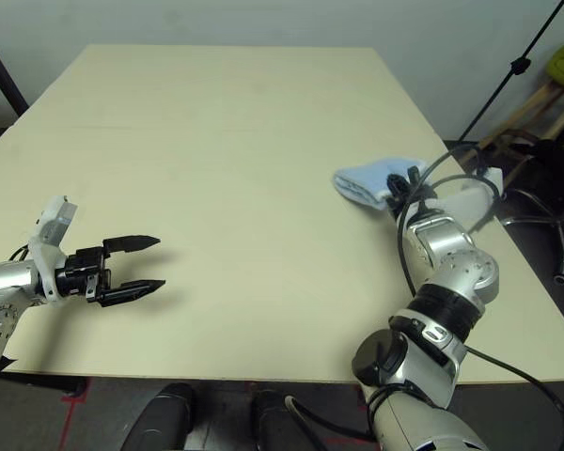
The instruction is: Fold the towel and set it aside.
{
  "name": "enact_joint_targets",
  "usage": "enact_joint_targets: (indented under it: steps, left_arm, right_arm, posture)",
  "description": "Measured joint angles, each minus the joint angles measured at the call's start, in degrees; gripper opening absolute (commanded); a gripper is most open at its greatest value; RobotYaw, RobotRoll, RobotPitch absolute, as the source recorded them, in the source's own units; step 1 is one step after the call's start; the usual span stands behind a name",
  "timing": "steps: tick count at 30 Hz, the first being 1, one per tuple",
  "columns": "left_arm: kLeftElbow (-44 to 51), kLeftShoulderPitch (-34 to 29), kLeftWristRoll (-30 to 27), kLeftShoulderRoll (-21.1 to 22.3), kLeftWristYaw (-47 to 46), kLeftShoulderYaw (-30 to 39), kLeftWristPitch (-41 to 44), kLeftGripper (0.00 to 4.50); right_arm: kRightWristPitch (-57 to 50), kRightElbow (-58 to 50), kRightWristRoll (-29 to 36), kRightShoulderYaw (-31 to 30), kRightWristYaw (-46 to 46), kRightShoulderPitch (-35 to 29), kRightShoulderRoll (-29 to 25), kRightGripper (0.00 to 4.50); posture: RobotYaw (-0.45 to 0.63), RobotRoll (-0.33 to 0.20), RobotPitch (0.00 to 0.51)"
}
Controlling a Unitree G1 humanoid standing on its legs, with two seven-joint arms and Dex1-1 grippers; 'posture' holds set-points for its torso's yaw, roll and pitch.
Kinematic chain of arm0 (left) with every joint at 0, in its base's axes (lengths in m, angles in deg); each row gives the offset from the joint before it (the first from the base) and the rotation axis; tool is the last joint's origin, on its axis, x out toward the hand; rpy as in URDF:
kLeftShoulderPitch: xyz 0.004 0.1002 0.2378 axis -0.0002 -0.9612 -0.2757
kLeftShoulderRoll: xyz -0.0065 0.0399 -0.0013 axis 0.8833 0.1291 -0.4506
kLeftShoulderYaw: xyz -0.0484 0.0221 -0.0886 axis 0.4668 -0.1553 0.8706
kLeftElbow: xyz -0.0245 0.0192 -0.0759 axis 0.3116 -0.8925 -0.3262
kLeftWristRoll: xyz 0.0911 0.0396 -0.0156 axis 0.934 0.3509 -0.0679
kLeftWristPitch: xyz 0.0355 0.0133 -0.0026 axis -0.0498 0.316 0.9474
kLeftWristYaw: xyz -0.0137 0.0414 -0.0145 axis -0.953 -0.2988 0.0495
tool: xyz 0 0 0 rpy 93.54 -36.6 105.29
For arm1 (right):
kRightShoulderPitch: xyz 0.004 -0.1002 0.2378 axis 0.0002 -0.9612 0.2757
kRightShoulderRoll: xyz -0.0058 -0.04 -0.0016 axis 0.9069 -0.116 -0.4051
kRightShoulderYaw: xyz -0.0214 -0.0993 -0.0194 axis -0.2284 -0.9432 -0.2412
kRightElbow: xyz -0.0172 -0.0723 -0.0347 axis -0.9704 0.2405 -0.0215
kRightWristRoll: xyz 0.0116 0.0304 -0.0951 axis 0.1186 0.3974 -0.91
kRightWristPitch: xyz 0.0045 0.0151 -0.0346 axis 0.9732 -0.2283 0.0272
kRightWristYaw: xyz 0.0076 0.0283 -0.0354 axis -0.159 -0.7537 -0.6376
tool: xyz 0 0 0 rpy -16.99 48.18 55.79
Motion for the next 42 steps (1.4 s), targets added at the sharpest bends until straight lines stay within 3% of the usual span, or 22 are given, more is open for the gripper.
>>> enact_joint_targets:
  steps: [5, 6, 10, 18, 20, 22, 24, 27, 33, 42]
  left_arm:
    - [0.0, -0.01, 0.09, -0.31, -0.04, -0.03, -0.01, 4.5]
    - [0.0, -0.05, 0.12, -0.34, -0.09, -0.03, -0.01, 4.5]
    - [0.02, -0.31, 0.21, -0.41, -0.88, 0.05, 0.04, 4.5]
    - [2.15, -3.27, -2.41, -2.03, -10.64, 5.33, 4.89, 4.5]
    - [3.5, -4.01, -2.56, -3.59, -13.98, 6.32, 5.56, 4.5]
    - [4.62, -5.43, -2.28, -5.77, -19.32, 8.43, 5.61, 4.5]
    - [4.61, -6.44, -1.92, -7.08, -24.09, 10.86, 5.61, 4.5]
    - [4.33, -6.89, -0.54, -11.88, -32.17, 14.68, 2.84, 4.5]
    - [-3.29, -6.87, 9.9, -17.78, -46.42, 17.96, -10.79, 4.5]
    - [-16.68, -4.95, 18.96, -20.15, -59.97, 20.58, -25.07, 4.5]
  right_arm:
    - [0.3, -1.82, 1.3, -1.17, 2.4, -1.49, 1.54, 0.02]
    - [0.25, -2.4, 1.61, -1.33, 2.77, -1.59, 1.53, 0.26]
    - [-1.72, -6.7, 3.1, -3.38, 4.66, -3.89, 2.43, 1.56]
    - [-12.9, -29.45, 3.84, -17.01, 7.18, -16.86, 3.97, 4.47]
    - [-13.75, -32.52, 2.99, -20.21, 6.34, -18.53, 1.9, 4.47]
    - [-12.11, -34.71, -1.09, -25.47, 1.72, -21.59, -4.92, 4.47]
    - [-8.23, -34.93, -4.66, -27.25, -1.94, -22.31, -8.34, 4.47]
    - [3.06, -30.12, -9.58, -27.59, -6.96, -20.88, -8.87, 4.47]
    - [23.84, -14.22, -18.27, -28.04, -15.55, -17.43, -9.88, 4.47]
    - [36.07, 5.11, -21.75, -27.82, -19.43, -12.43, -9.85, 4.47]
  posture:
    - [0.12, 0.0, 0.118]
    - [0.12, 0.0, 0.119]
    - [0.13, 0.0, 0.124]
    - [0.15, 0.0, 0.134]
    - [0.15, 0.0, 0.131]
    - [0.15, 0.0, 0.128]
    - [0.15, 0.0, 0.125]
    - [0.16, 0.0, 0.126]
    - [0.19, 0.0, 0.126]
    - [0.25, 0.0, 0.11]
